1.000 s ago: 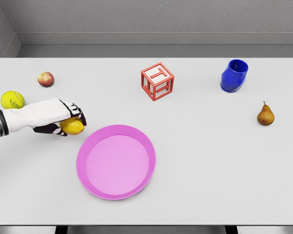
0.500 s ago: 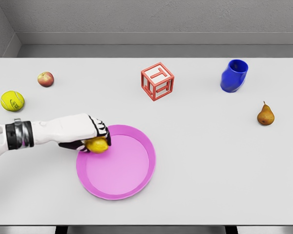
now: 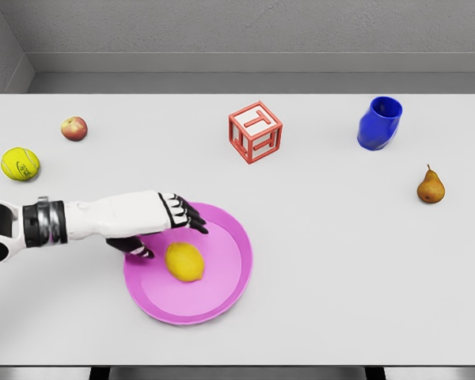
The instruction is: Put the lemon on the plate with left arm
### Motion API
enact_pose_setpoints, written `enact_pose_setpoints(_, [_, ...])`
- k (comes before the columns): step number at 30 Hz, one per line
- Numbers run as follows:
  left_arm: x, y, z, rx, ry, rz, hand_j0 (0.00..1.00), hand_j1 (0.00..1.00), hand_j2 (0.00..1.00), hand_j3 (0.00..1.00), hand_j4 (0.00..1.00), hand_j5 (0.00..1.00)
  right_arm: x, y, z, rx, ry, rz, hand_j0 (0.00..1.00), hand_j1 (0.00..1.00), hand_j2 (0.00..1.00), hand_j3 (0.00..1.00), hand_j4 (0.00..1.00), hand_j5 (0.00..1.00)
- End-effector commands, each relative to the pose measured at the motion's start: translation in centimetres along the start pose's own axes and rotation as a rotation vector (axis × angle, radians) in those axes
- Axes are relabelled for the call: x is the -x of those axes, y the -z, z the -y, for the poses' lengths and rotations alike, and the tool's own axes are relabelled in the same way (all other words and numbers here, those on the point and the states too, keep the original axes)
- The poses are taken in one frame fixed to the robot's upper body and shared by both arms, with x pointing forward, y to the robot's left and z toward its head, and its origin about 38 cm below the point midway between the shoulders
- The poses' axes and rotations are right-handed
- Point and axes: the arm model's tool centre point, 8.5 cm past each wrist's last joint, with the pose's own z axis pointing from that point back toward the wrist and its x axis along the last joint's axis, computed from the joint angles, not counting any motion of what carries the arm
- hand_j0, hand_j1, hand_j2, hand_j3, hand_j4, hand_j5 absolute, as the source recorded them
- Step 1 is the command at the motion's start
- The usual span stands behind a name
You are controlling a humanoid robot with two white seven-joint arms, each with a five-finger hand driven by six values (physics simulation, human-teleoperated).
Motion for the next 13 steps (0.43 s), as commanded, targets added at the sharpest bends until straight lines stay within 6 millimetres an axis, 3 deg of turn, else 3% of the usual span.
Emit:
enact_pose_setpoints(1, [1.2, -2.3, -1.7, -0.047, 0.001, -0.054, 1.0, 1.0, 1.0, 1.0, 1.0, 1.0, 0.0, 0.0, 0.0, 0.0, 0.0, -0.001, 1.0, 1.0, 1.0, 1.0, 1.0, 1.0])
enact_pose_setpoints(4, [3.4, -5.9, -3.1, -0.091, -0.007, -0.152, 1.0, 1.0, 1.0, 1.0, 1.0, 1.0, 0.0, 0.0, 0.0, 0.0, 0.001, 0.0, 1.0, 1.0, 1.0, 1.0, 1.0, 1.0])
enact_pose_setpoints(8, [8.6, -11.8, -2.3, -0.16, -0.133, -0.338, 1.0, 1.0, 1.0, 1.0, 1.0, 1.0, 0.0, 0.0, 0.0, 0.0, 0.0, -0.001, 1.0, 1.0, 1.0, 1.0, 1.0, 1.0])
enact_pose_setpoints(11, [8.8, -12.0, -0.4, -0.154, -0.198, -0.338, 1.0, 1.0, 1.0, 1.0, 1.0, 1.0, 0.0, 0.0, 0.0, 0.0, 0.001, 0.0, 1.0, 1.0, 1.0, 1.0, 1.0, 1.0])
enact_pose_setpoints(13, [8.8, -12.0, -0.5, -0.154, -0.197, -0.337, 1.0, 1.0, 1.0, 1.0, 1.0, 1.0, 0.0, 0.0, 0.0, 0.0, 0.001, 0.0, 1.0, 1.0, 1.0, 1.0, 1.0, 1.0])
